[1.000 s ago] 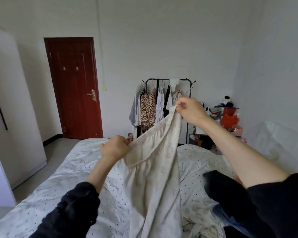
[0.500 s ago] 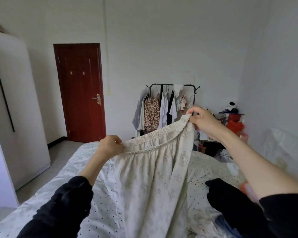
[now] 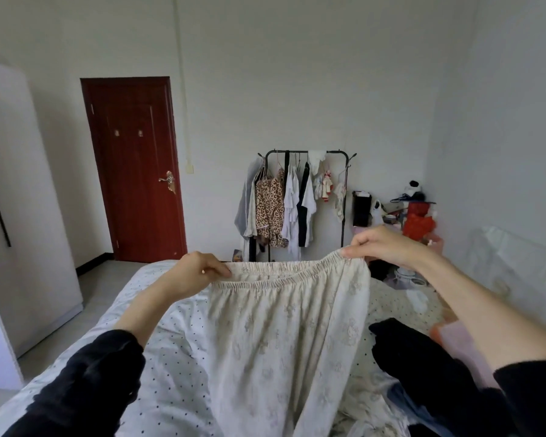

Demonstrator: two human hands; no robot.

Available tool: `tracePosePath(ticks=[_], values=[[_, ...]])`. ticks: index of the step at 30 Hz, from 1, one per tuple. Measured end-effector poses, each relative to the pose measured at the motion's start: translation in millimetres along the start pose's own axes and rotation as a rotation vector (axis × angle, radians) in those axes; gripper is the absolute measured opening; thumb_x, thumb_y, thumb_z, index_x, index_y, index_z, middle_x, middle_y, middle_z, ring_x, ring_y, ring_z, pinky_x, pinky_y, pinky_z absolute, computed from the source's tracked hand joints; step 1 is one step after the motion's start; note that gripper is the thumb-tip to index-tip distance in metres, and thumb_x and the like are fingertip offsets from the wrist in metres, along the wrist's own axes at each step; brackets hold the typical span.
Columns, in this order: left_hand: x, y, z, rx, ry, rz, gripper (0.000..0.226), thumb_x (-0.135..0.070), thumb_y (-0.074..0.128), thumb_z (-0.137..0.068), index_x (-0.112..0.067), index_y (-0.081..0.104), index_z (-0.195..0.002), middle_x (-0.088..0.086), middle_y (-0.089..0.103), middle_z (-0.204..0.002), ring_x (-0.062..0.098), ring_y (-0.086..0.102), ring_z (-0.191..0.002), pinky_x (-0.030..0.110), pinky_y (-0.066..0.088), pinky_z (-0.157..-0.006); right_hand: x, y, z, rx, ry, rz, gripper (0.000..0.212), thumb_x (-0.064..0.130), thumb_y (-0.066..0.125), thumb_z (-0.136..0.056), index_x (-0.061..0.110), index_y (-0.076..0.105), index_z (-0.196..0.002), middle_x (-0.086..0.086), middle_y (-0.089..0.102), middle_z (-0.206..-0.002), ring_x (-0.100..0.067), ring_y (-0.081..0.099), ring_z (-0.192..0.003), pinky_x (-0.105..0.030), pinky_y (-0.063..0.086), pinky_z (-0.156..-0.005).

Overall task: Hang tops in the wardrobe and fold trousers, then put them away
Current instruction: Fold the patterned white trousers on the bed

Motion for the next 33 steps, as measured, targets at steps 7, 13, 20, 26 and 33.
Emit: tracePosePath(ticks=[7,13,20,26,33], values=[[24.3,22.7,-1.6,0.115,-0.061,-0.289,0.024,-0.038,0.060,-0.088,-0.017,0.073,-0.091,-0.006,0.065,-0.095,0.015,0.056,-0.086,0.025,0.041,-0.077,-3.3,15.5,3.1,0.078,-0.013,0.011,0.040,0.028,0.068,-0.085,0.019,0.050,-0.051,0.007,0.043,-0.056,0.001,0.040,-0.046,-0.014,0.036,-0.055],[39.2,49.8,11.9,0.253,-0.110,-0.498,0.072,-0.082,0.056,-0.058,-0.028,0.068,-0.102,-0.011,0.059,-0.108,0.016,0.054,-0.105,0.031,0.042,-0.092,-17.2,47.4,7.7,0.151,-0.001,0.321,0.035,0.025,0.069,-0.084,0.019,0.044,-0.060,0.005,0.041,-0.057,-0.010,0.037,-0.053,-0.027,0.027,-0.057],[41.7,65.0,23.2,0.048,-0.079,-0.823,0.043,-0.048,0.037,-0.096,-0.017,0.066,-0.097,0.000,0.065,-0.106,0.019,0.059,-0.100,0.031,0.039,-0.087,-23.5,74.4,11.4,0.147,-0.028,0.195,0.030,0.021,0.074,-0.080,0.022,0.047,-0.066,0.009,0.047,-0.060,-0.008,0.039,-0.054,-0.026,0.030,-0.057],[48.2,38.6,31.7,-0.135,-0.084,-0.254,0.023,-0.020,0.062,-0.090,-0.001,0.071,-0.081,0.010,0.061,-0.088,0.025,0.056,-0.085,0.036,0.044,-0.079,-37.4,69.6,14.3,0.117,0.003,0.043,0.033,0.024,0.077,-0.077,0.017,0.047,-0.065,0.006,0.044,-0.056,-0.007,0.035,-0.051,-0.023,0.026,-0.053],[47.0,22.7,41.3,-0.100,-0.108,0.088,0.010,-0.004,0.062,-0.088,-0.004,0.071,-0.089,0.001,0.068,-0.088,0.012,0.060,-0.078,0.007,0.043,-0.069,-55.9,70.6,19.6,0.115,0.096,-0.089,0.031,0.024,0.072,-0.082,0.016,0.048,-0.065,0.015,0.035,-0.044,-0.002,0.030,-0.042,-0.027,0.027,-0.060]])
Point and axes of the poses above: each hand's wrist, its own z-axis away from the middle knuckle, its own y-axis out of the palm, x = y × z, the point moved 8 cm from there along -z, towards the middle knuckle
